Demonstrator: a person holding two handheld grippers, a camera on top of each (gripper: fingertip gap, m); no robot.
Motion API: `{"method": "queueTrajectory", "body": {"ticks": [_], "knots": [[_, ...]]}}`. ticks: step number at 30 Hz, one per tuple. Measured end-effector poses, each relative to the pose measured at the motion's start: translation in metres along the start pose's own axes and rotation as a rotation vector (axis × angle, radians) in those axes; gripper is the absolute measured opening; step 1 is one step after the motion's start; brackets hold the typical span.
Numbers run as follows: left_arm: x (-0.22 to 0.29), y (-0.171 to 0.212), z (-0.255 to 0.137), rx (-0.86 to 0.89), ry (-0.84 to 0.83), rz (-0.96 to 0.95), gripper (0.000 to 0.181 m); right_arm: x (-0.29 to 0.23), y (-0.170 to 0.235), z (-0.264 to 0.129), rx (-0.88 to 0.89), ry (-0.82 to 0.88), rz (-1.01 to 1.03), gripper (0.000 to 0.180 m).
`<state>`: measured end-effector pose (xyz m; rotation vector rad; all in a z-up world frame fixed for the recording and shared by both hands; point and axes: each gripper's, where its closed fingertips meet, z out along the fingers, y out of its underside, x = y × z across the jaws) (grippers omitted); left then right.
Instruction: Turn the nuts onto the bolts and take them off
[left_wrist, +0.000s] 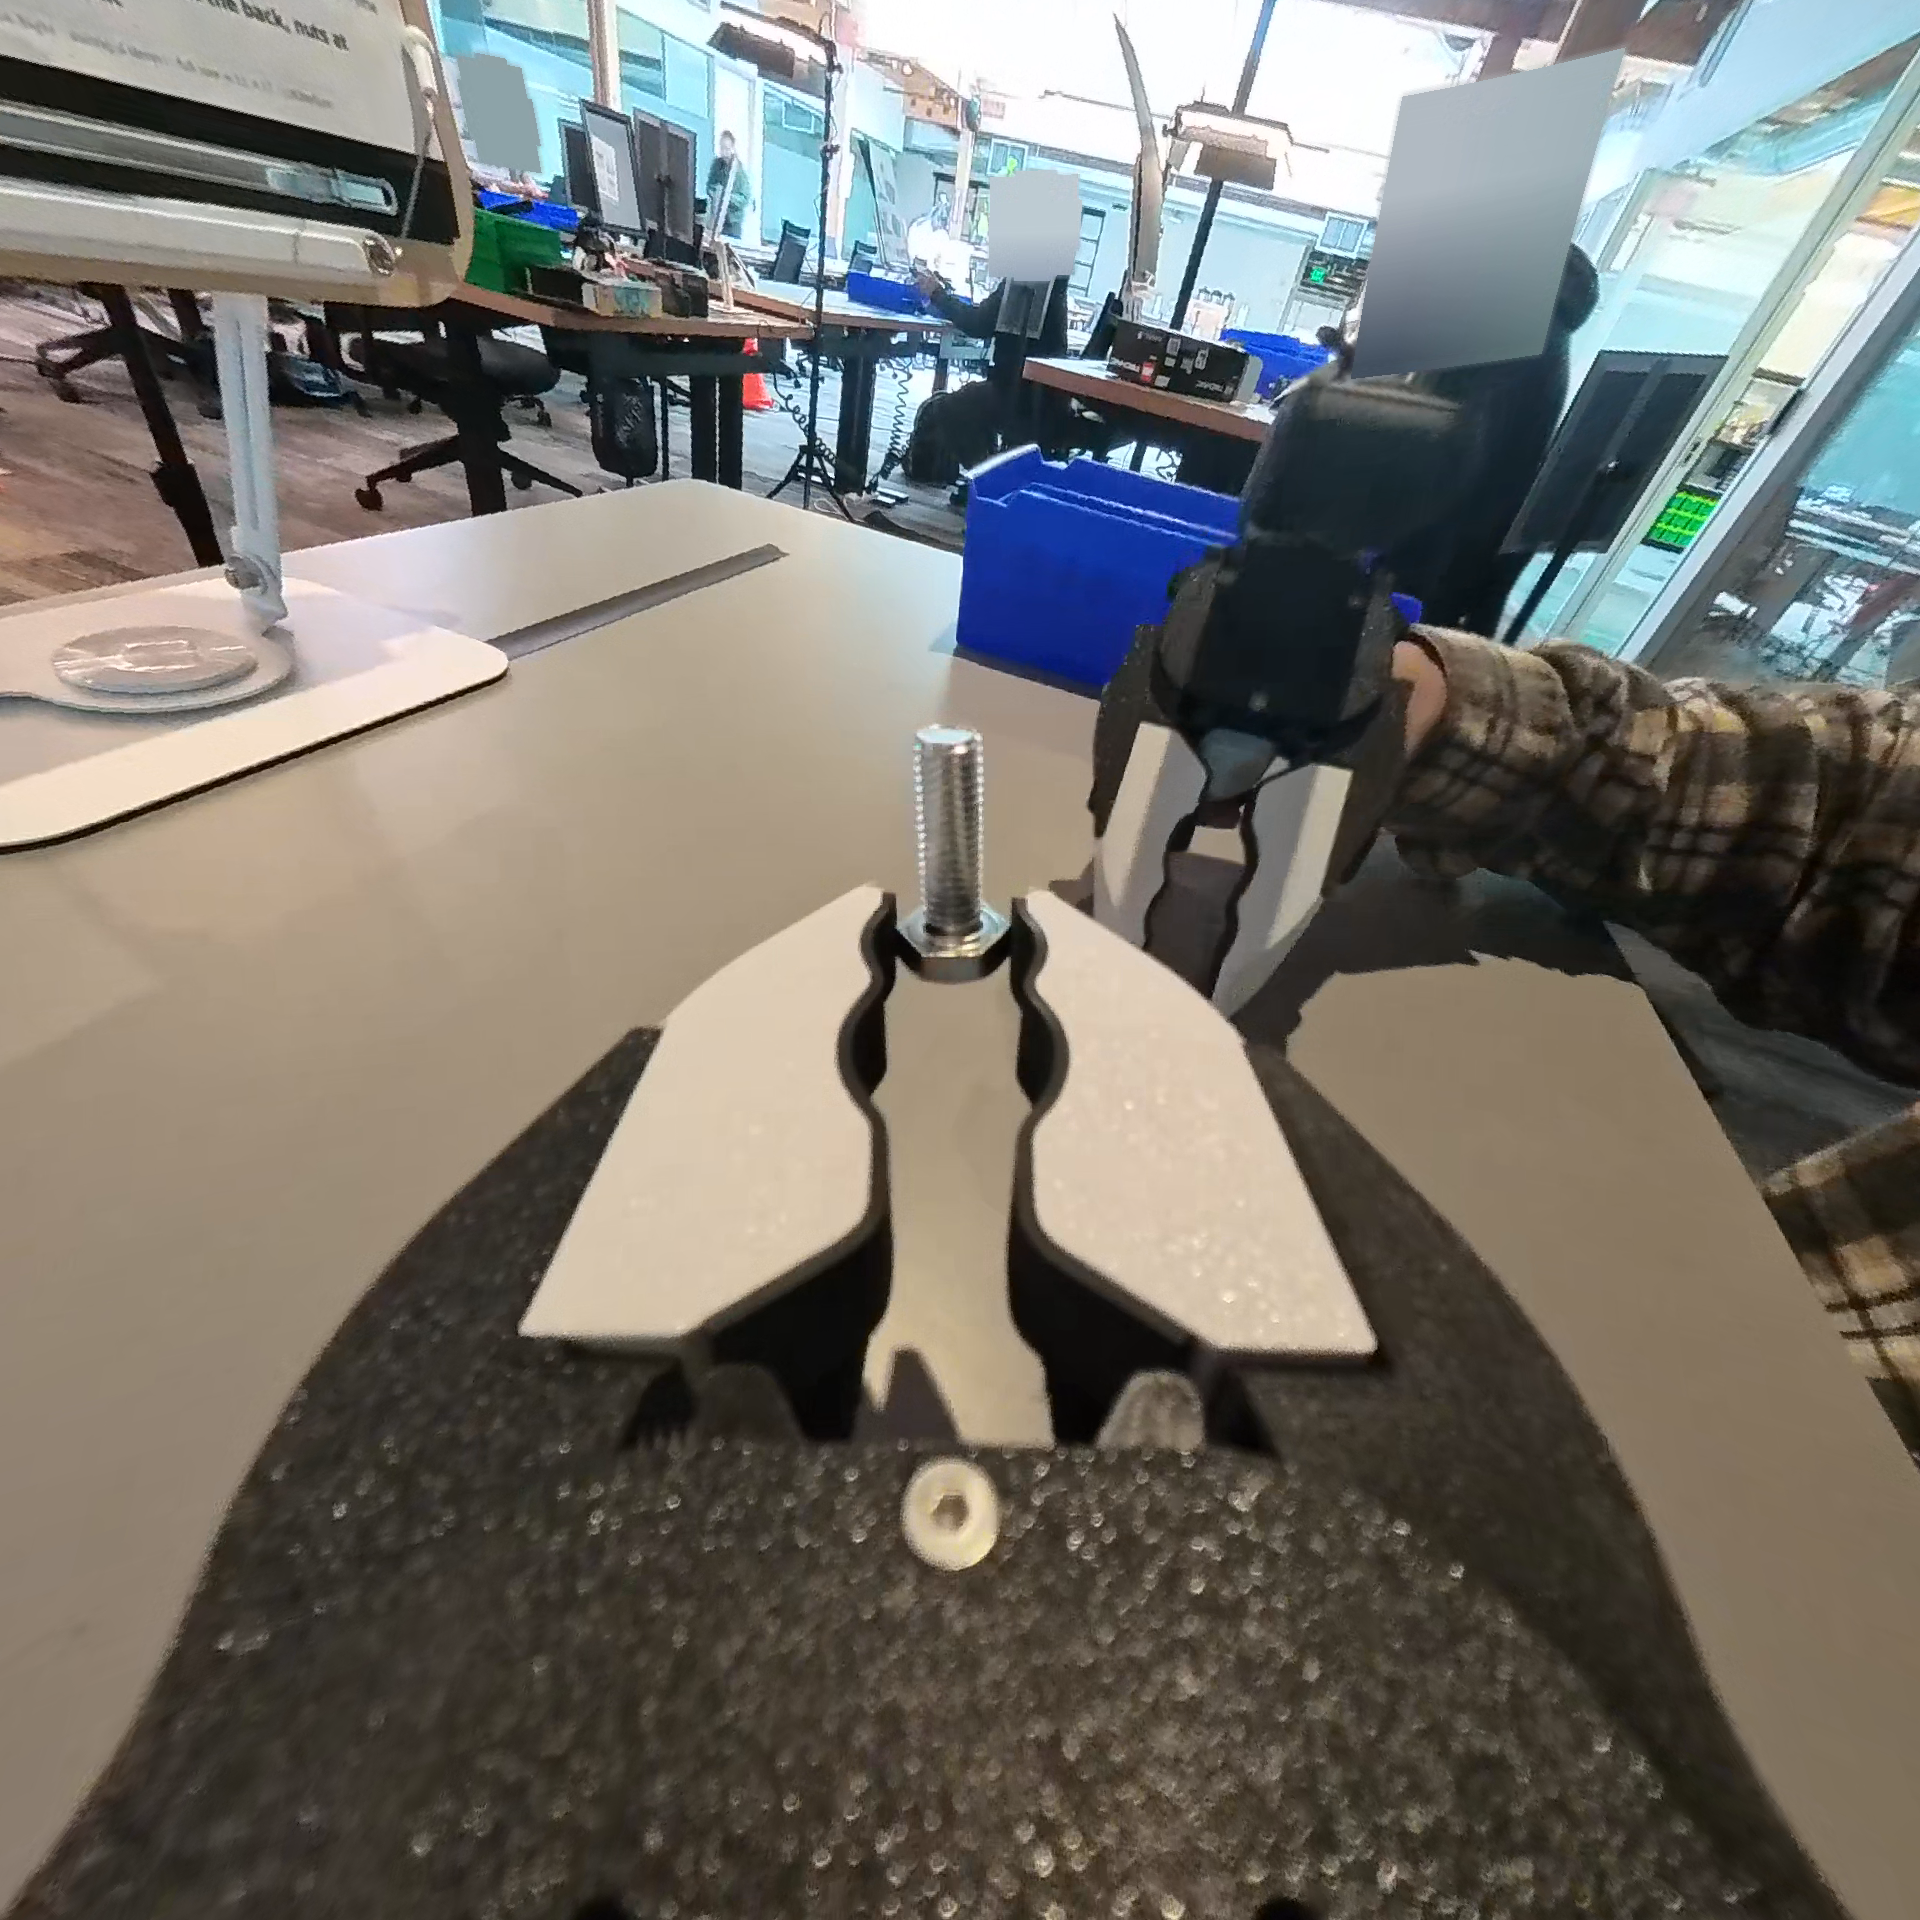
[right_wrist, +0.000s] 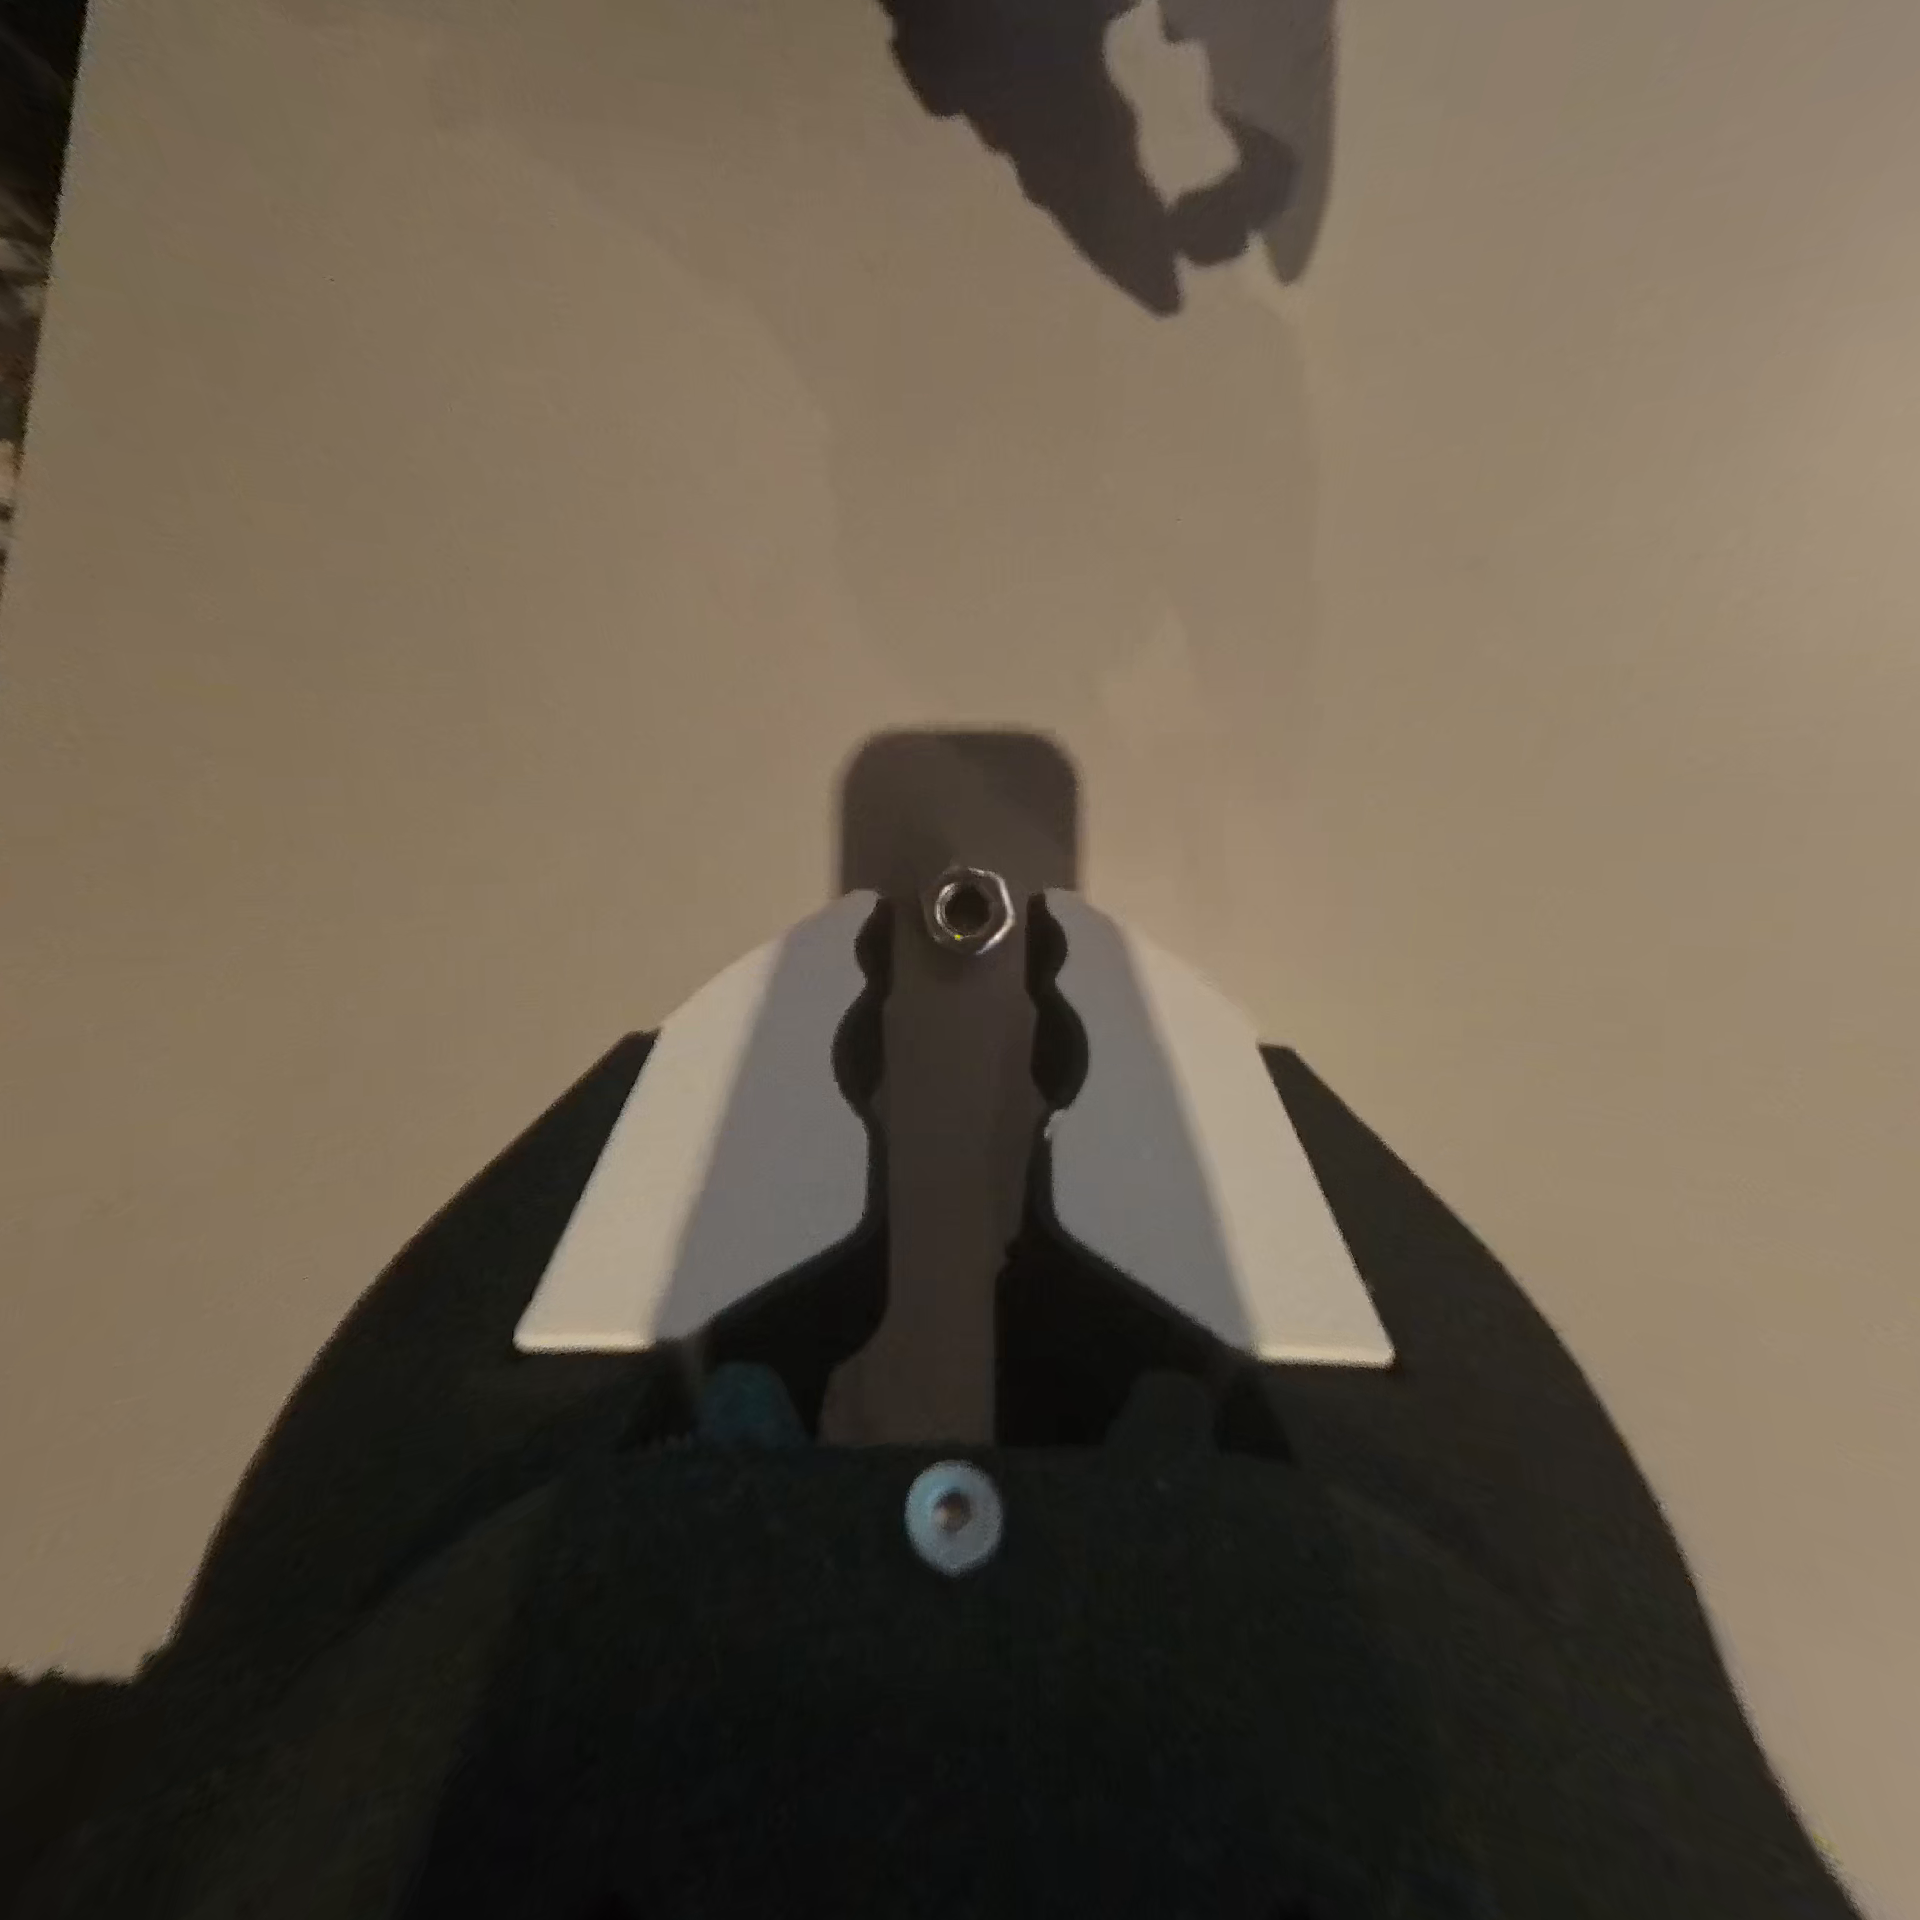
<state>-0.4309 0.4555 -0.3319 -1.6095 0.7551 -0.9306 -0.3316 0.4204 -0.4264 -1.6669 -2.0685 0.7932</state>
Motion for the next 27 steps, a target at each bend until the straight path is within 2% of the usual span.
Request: {"method": "queueTrajectory", "body": {"ticks": [5, 9, 20, 23, 27], "knots": [[0.004, 0.004, 0.004, -0.018, 0.017, 0.009, 0.020, 0.002, 0.010, 0.010, -0.049, 0.021, 0.020, 0.027], [0.006, 0.005, 0.005, -0.017, 0.019, 0.016, 0.020, 0.003, 0.008, 0.011, -0.032, 0.030, 0.029, 0.019], [0.009, 0.011, 0.010, -0.037, 0.034, 0.011, 0.020, 0.005, 0.007, 0.010, 0.015, 0.098, 0.046, 0.017], [0.012, 0.013, 0.012, -0.050, 0.041, 0.034, 0.020, 0.009, -0.004, -0.006, 0.087, 0.090, 0.087, 0.017], [0.022, 0.016, 0.016, -0.067, 0.069, 0.080, 0.020, 0.019, -0.034, -0.048, 0.142, 0.095, 0.100, 0.017]]}}
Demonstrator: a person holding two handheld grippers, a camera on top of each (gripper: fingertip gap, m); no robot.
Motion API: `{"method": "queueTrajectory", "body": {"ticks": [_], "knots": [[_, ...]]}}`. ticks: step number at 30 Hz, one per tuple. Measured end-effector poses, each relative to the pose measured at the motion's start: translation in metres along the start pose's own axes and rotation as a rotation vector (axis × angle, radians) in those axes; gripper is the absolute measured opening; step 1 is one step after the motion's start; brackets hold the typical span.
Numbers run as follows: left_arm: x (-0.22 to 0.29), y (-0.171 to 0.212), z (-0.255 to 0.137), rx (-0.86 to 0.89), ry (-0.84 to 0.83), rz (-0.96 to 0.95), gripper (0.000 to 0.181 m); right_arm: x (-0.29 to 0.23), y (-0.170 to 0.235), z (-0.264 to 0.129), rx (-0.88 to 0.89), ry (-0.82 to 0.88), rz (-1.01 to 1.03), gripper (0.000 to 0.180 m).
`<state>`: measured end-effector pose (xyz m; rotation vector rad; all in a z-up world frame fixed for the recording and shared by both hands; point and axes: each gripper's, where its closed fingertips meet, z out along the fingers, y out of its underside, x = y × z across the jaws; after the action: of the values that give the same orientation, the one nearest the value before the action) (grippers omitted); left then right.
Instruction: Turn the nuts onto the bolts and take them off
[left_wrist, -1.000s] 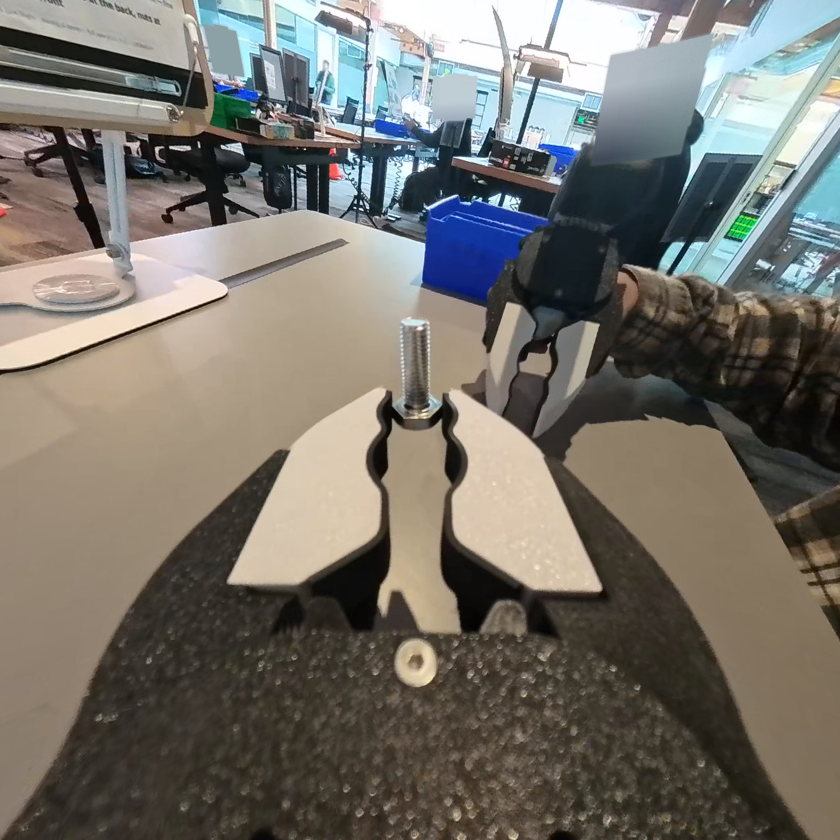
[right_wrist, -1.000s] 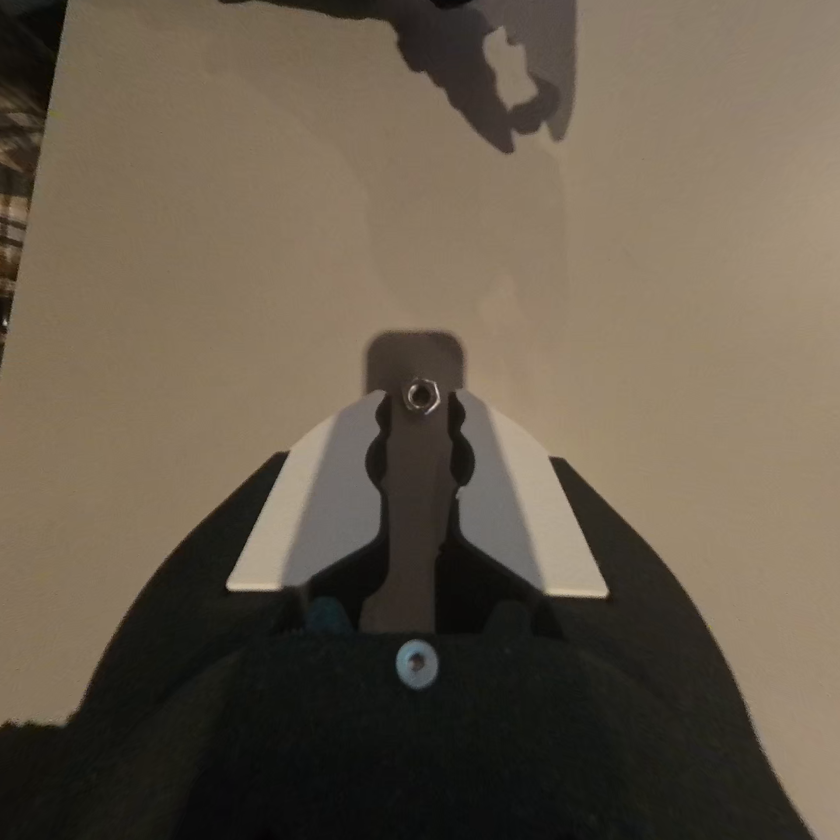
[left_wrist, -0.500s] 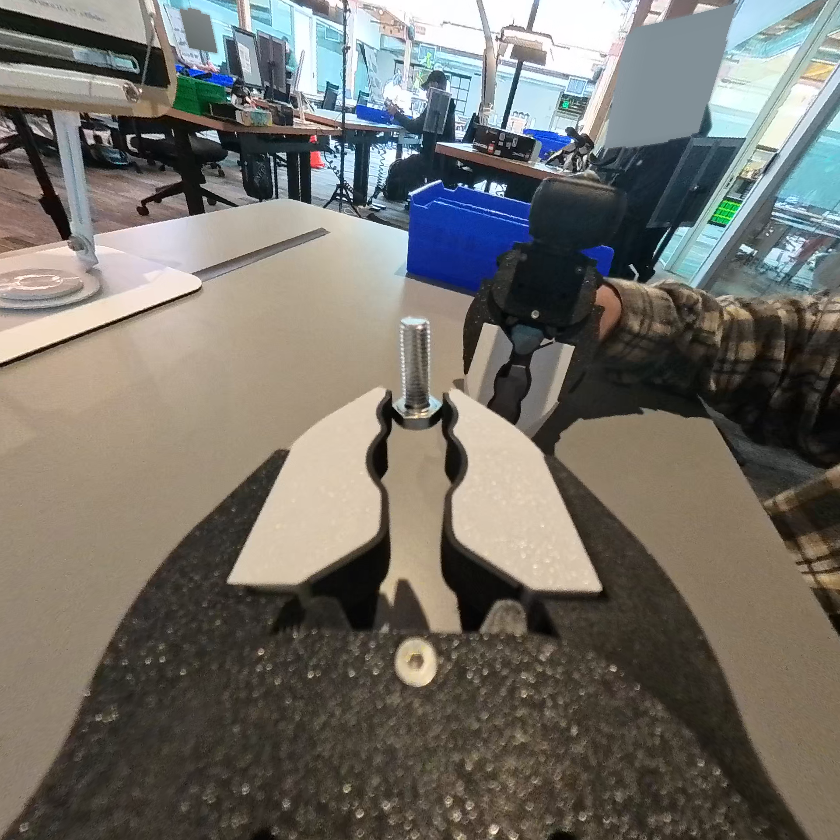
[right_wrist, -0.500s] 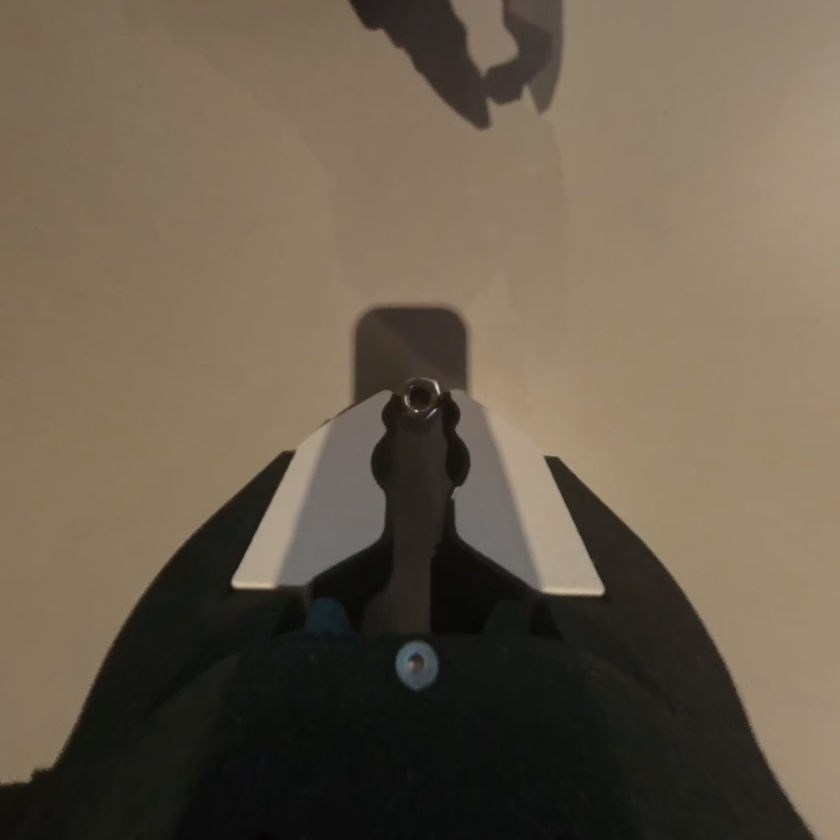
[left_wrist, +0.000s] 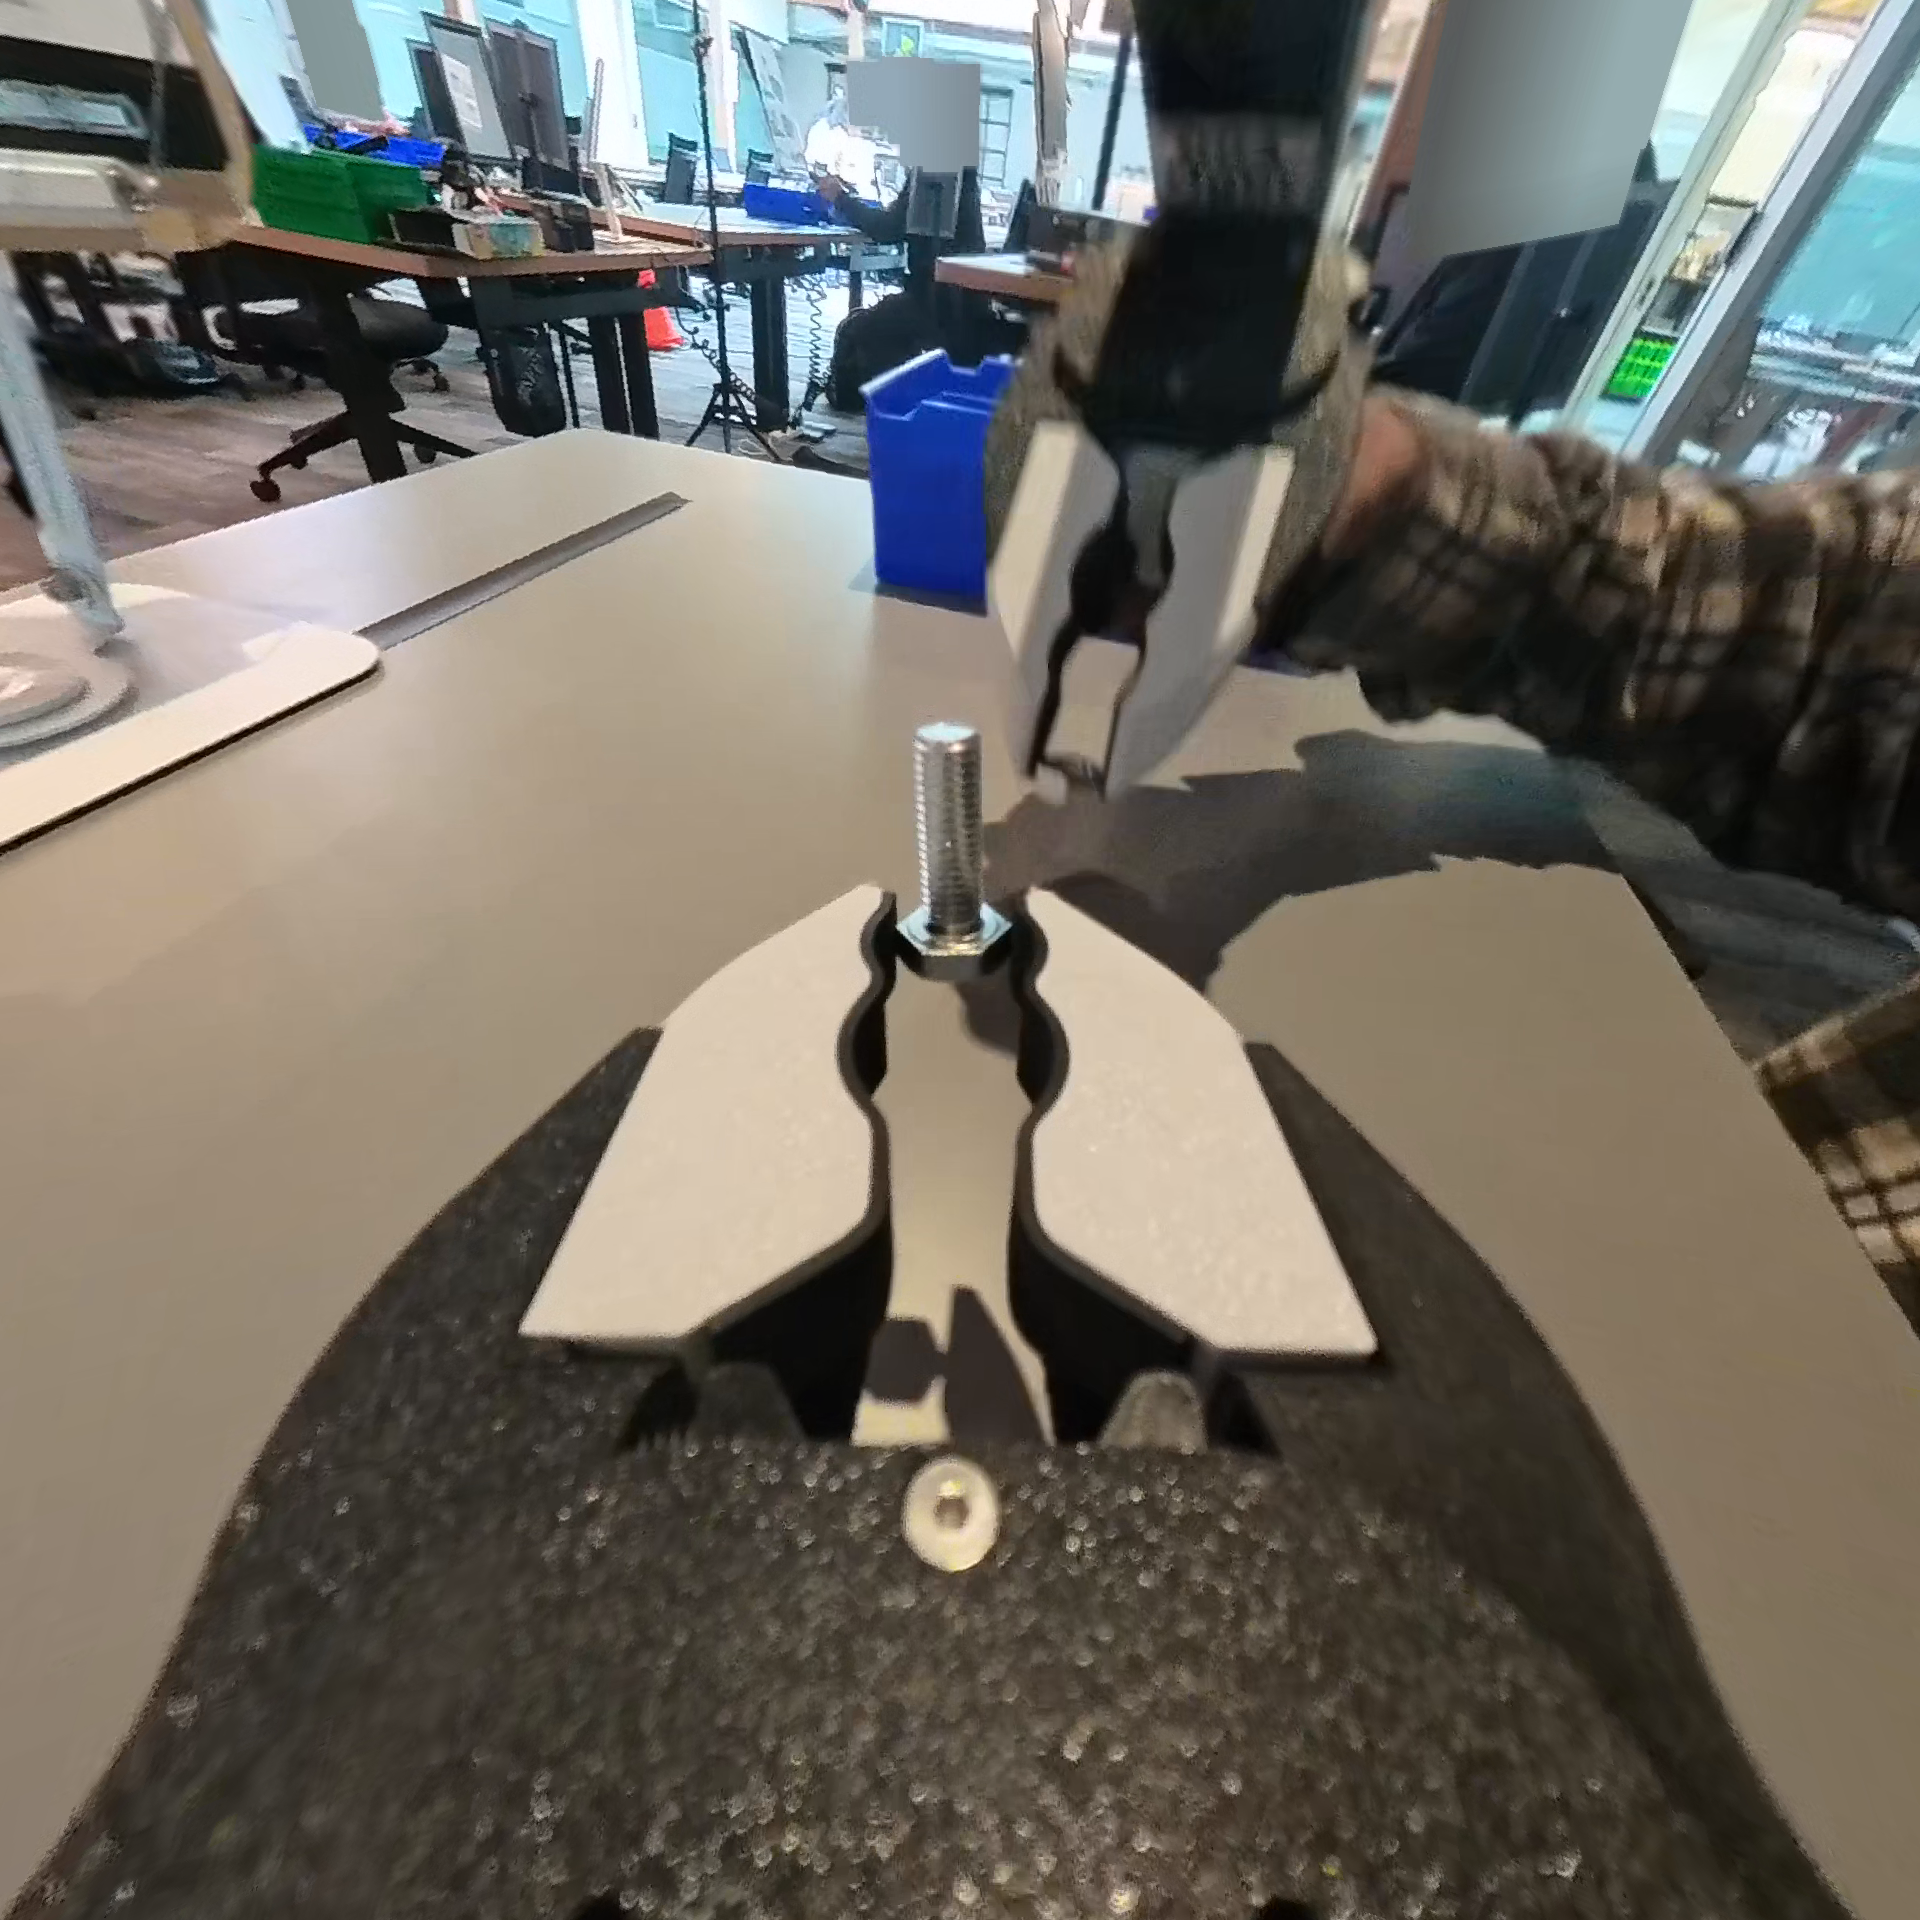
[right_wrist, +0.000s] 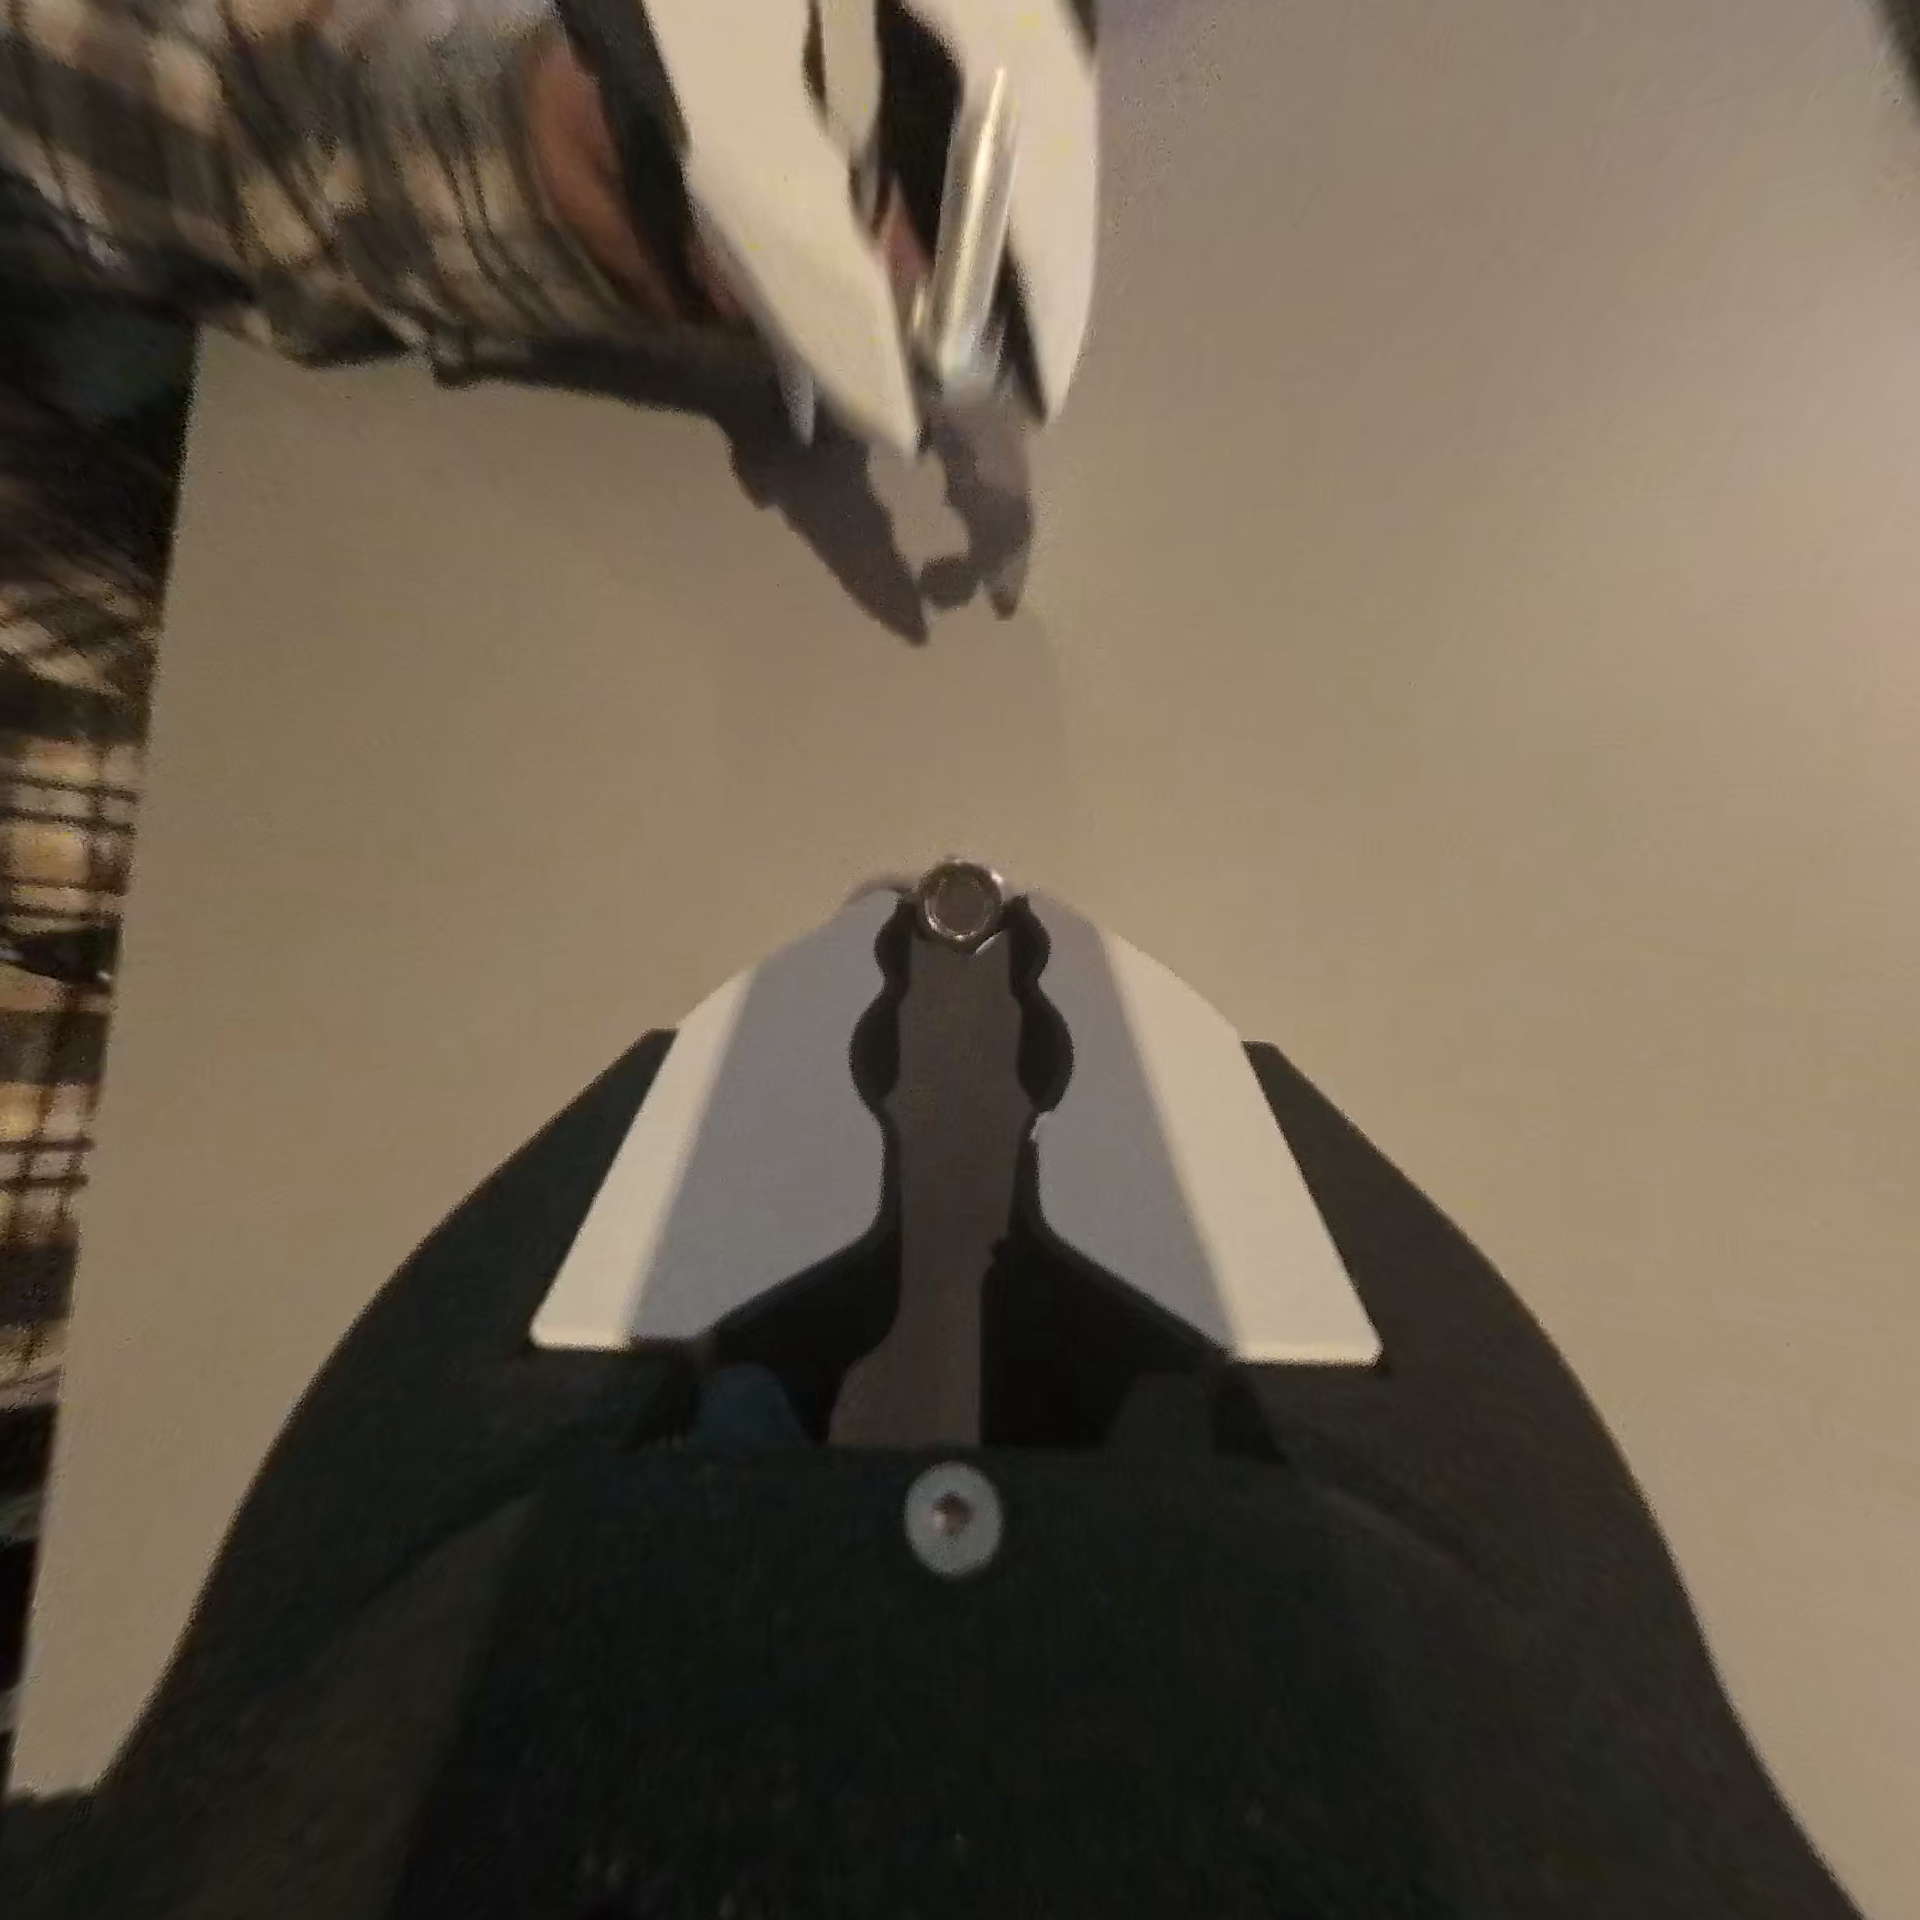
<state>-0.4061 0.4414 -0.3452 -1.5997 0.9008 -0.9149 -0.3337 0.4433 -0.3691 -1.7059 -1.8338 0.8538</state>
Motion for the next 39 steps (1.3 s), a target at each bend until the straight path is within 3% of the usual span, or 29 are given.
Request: {"method": "queueTrajectory", "body": {"ticks": [4, 10, 24, 39], "knots": [[0.009, 0.002, 0.006, -0.026, 0.015, 0.050, 0.020, 0.000, -0.049, -0.022, 0.018, -0.029, -0.055, 0.017], [0.015, 0.001, 0.008, -0.019, 0.032, 0.049, 0.020, -0.011, -0.093, -0.013, 0.030, -0.102, -0.118, 0.017], [0.017, 0.000, 0.008, -0.043, 0.009, 0.092, 0.020, -0.015, -0.092, 0.014, -0.102, -0.144, -0.174, 0.017], [0.014, -0.012, 0.003, 0.016, -0.058, 0.122, 0.020, -0.015, -0.103, 0.010, 0.080, -0.155, -0.143, 0.017]]}}
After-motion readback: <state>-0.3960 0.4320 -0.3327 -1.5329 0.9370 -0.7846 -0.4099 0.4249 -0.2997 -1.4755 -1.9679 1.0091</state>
